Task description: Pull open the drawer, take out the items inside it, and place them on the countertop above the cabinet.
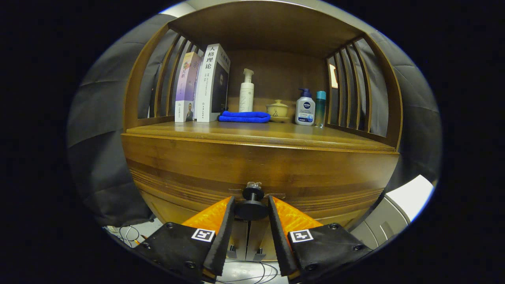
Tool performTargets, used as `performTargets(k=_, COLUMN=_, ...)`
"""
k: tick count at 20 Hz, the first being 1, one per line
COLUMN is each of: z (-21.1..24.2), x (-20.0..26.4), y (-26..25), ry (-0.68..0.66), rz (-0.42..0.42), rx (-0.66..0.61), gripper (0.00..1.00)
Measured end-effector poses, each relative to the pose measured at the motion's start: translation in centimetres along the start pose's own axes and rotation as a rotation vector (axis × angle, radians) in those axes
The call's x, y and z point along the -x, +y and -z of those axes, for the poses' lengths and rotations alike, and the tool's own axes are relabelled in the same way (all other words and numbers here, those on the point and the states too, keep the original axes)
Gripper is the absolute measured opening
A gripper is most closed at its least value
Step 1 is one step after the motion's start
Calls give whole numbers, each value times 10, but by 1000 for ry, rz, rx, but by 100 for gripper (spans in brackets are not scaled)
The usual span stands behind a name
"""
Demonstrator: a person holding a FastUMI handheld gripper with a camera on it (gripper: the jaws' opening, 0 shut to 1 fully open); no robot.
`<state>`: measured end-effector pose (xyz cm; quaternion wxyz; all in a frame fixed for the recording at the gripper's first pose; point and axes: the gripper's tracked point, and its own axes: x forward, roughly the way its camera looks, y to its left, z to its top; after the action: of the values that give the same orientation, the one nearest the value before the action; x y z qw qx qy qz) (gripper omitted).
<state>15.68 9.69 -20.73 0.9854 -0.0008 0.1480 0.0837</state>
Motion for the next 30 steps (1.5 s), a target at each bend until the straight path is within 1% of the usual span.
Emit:
performTargets(k=1, z=2, x=-4, y=-1, ry=3, rz=2, rx=4, gripper=51)
performTargets(k=2, z=1, x=3, y=-1, ry=2, rz=6, rx=7, gripper=48)
performTargets(k=4, z=4, x=-3, y=0, ry=12, rz=15, rx=-1, gripper=40)
performTargets(k=8, z=5, x=4, y=0, ry=14, rz=6, rx=-20, gripper=40)
performTargets(k=12, z=12, x=25, y=1, ry=3, rz=15, rx=-7, gripper=40)
performTargets(k=18, z=21, x=55, y=2, ry=-8, rz=5, rx=5, gripper=40)
performTargets(k=30, z=37, x=102, y=5, ry=2, rz=4, rx=-18, gripper=40)
